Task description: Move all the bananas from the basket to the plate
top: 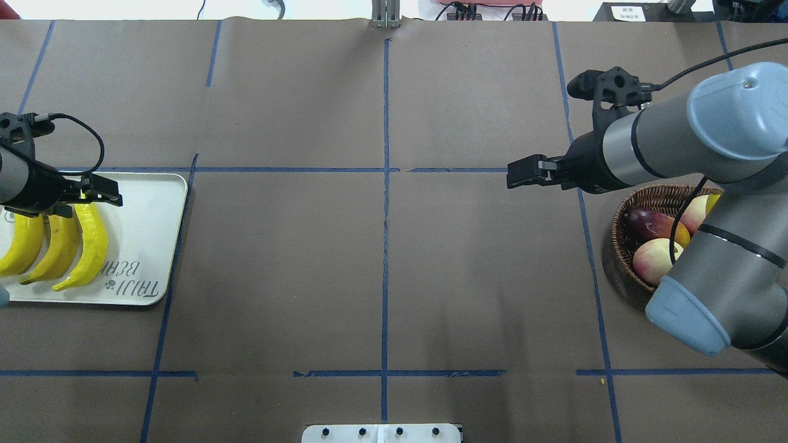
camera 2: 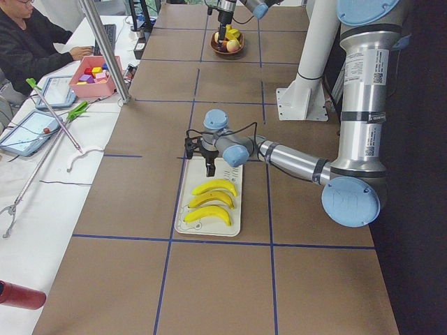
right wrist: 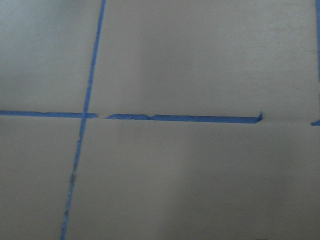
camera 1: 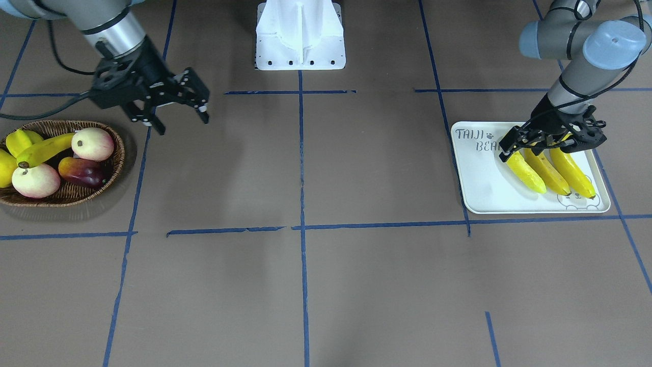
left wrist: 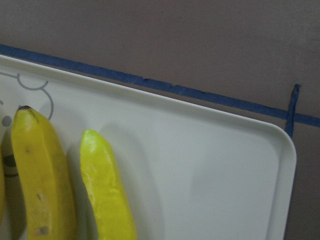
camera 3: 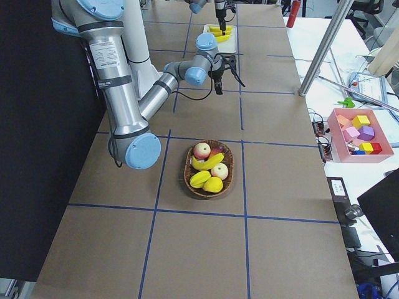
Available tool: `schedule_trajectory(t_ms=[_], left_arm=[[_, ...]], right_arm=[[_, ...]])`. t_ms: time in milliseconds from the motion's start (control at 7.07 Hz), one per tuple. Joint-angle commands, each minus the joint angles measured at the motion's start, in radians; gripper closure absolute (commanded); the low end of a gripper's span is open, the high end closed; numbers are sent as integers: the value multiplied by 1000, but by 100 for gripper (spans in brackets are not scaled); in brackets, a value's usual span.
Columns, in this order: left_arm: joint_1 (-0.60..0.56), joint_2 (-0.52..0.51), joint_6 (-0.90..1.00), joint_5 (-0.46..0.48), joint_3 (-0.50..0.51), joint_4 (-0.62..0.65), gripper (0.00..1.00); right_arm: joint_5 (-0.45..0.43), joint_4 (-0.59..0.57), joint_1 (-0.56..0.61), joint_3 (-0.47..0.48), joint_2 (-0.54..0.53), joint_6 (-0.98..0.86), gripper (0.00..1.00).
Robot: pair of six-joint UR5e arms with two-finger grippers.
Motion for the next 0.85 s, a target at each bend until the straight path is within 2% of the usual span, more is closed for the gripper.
schedule_trajectory(t_ms=[0,283,424,566,707], left_arm=[[-12,-76,-5,-26,-58,134,0],[-11,-83,-28,-26,-63,138,0],[-9,-96,-65,-26,-63,138,0],[-6,-100,-77,-25,-62,138,0],[-5,-108,-78,-25,-57,140,0]], right_arm=[[72,10,92,33,-177,-154,0],[255,10,263,32,-295,-328,0],[273,22,295,31,-372,-353,0],[273,160,296,20,-474,-365,0],[275,404,298,-65,-551,-340,0]])
